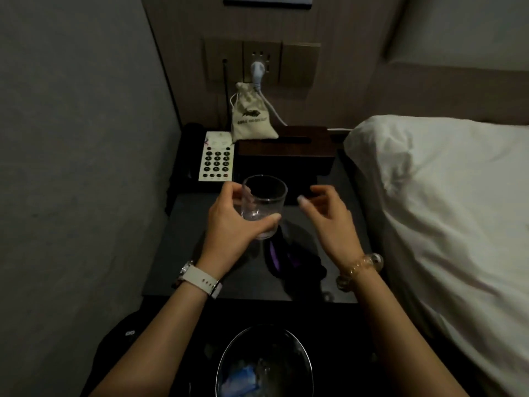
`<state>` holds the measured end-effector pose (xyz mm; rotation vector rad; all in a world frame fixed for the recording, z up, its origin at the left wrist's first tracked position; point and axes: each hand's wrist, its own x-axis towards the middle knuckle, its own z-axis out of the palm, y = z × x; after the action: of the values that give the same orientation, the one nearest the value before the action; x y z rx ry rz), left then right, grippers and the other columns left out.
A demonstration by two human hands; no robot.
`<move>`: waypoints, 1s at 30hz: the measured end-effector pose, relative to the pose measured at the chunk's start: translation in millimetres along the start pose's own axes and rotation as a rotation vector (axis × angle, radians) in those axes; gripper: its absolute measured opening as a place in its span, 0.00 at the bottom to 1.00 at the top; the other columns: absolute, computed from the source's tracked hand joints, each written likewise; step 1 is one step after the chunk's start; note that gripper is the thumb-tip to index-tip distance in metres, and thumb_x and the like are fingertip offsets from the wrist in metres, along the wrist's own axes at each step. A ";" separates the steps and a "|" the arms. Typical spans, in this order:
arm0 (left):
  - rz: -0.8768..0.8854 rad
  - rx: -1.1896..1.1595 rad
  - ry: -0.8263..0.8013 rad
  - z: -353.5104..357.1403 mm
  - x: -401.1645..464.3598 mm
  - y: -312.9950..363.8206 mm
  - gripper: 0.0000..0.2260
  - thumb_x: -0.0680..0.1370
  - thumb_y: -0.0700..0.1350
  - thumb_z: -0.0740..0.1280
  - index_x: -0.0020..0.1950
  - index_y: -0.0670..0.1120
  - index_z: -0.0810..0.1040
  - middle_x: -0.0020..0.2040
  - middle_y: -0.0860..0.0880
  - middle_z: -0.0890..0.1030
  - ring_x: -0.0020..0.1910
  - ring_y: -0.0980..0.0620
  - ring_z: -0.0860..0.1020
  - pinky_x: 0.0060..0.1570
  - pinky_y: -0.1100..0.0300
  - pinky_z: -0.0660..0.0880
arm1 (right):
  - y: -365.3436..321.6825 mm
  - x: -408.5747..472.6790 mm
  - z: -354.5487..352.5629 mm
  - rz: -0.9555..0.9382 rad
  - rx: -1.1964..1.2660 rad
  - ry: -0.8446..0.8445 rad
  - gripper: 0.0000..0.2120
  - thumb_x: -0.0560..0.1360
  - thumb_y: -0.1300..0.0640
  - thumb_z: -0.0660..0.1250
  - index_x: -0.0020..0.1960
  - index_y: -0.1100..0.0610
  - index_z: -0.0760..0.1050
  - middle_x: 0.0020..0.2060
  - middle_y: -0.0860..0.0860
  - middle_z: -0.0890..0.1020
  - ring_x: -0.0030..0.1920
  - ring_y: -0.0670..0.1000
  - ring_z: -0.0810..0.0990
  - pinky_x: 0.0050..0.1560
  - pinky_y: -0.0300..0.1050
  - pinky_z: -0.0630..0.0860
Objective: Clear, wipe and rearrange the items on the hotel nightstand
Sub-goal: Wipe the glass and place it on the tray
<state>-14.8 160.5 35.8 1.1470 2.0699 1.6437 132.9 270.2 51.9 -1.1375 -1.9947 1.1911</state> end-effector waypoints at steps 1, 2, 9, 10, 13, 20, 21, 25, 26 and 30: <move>-0.004 -0.003 0.001 -1.5 4.9 -1.8 0.26 0.58 0.61 0.77 0.49 0.52 0.72 0.46 0.55 0.81 0.46 0.62 0.80 0.44 0.69 0.75 | 7.2 4.5 0.3 0.034 -0.167 -0.056 0.21 0.74 0.45 0.69 0.62 0.55 0.73 0.53 0.51 0.79 0.55 0.50 0.78 0.52 0.41 0.77; -0.008 -0.008 0.002 -2.4 10.0 -3.7 0.26 0.59 0.61 0.77 0.49 0.52 0.72 0.46 0.55 0.81 0.46 0.60 0.80 0.44 0.66 0.77 | 12.1 7.3 1.4 0.062 -0.316 -0.125 0.22 0.73 0.45 0.71 0.61 0.56 0.73 0.55 0.53 0.77 0.57 0.52 0.77 0.55 0.47 0.77; -0.064 -0.008 -0.019 -3.4 22.6 -14.8 0.25 0.59 0.62 0.77 0.48 0.56 0.71 0.46 0.53 0.82 0.46 0.59 0.81 0.42 0.64 0.77 | 14.1 -3.6 31.6 0.098 -0.969 -0.456 0.41 0.65 0.36 0.73 0.68 0.56 0.62 0.67 0.55 0.66 0.69 0.57 0.64 0.65 0.53 0.68; -0.066 -0.011 -0.024 -3.4 23.1 -15.4 0.24 0.59 0.62 0.77 0.48 0.56 0.71 0.46 0.54 0.82 0.46 0.59 0.81 0.42 0.65 0.77 | 14.7 -4.3 35.4 0.108 -0.990 -0.485 0.41 0.66 0.37 0.73 0.69 0.56 0.60 0.68 0.56 0.65 0.69 0.57 0.64 0.65 0.53 0.68; -0.072 -0.021 -0.041 -5.9 22.7 -18.2 0.25 0.59 0.62 0.77 0.49 0.56 0.71 0.47 0.54 0.81 0.47 0.58 0.81 0.45 0.62 0.79 | 13.4 -5.2 43.0 0.123 -0.964 -0.527 0.39 0.69 0.43 0.74 0.71 0.56 0.59 0.71 0.57 0.61 0.70 0.58 0.64 0.65 0.55 0.70; -0.133 -0.100 -0.043 -10.8 19.4 -20.7 0.26 0.59 0.60 0.77 0.51 0.53 0.73 0.48 0.52 0.82 0.48 0.57 0.82 0.47 0.61 0.78 | 11.3 5.3 30.6 0.151 -0.838 -0.474 0.20 0.73 0.53 0.69 0.61 0.59 0.70 0.62 0.57 0.72 0.60 0.60 0.75 0.59 0.54 0.75; -0.145 -0.119 -0.044 -11.6 19.5 -20.9 0.26 0.59 0.59 0.77 0.51 0.53 0.74 0.48 0.52 0.82 0.48 0.56 0.82 0.48 0.61 0.78 | 12.7 8.8 25.9 0.176 -0.794 -0.461 0.18 0.73 0.55 0.68 0.61 0.59 0.72 0.60 0.57 0.74 0.59 0.60 0.76 0.59 0.53 0.75; -0.184 -0.200 -0.035 -12.5 21.8 -23.6 0.21 0.63 0.52 0.79 0.50 0.51 0.75 0.46 0.51 0.82 0.45 0.57 0.82 0.46 0.61 0.79 | 18.0 18.5 10.2 0.245 -0.629 -0.441 0.17 0.72 0.58 0.69 0.61 0.57 0.76 0.58 0.58 0.78 0.57 0.58 0.78 0.58 0.53 0.77; -0.195 -0.218 -0.033 -12.0 22.7 -25.0 0.20 0.64 0.50 0.80 0.50 0.50 0.75 0.46 0.51 0.82 0.44 0.57 0.82 0.48 0.59 0.79 | 18.8 18.6 9.2 0.244 -0.613 -0.442 0.18 0.72 0.58 0.69 0.62 0.56 0.75 0.59 0.58 0.77 0.58 0.58 0.78 0.59 0.53 0.77; -0.213 -0.236 -0.051 -8.6 23.9 -27.9 0.19 0.66 0.47 0.80 0.50 0.49 0.75 0.46 0.50 0.82 0.41 0.60 0.81 0.45 0.63 0.78 | 18.3 14.7 15.3 0.189 -0.667 -0.451 0.21 0.71 0.54 0.73 0.60 0.53 0.69 0.59 0.55 0.76 0.58 0.58 0.77 0.57 0.56 0.77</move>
<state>-47.4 170.0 19.6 0.8510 1.8358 1.6817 120.7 281.0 29.0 -1.4912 -2.8130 0.9440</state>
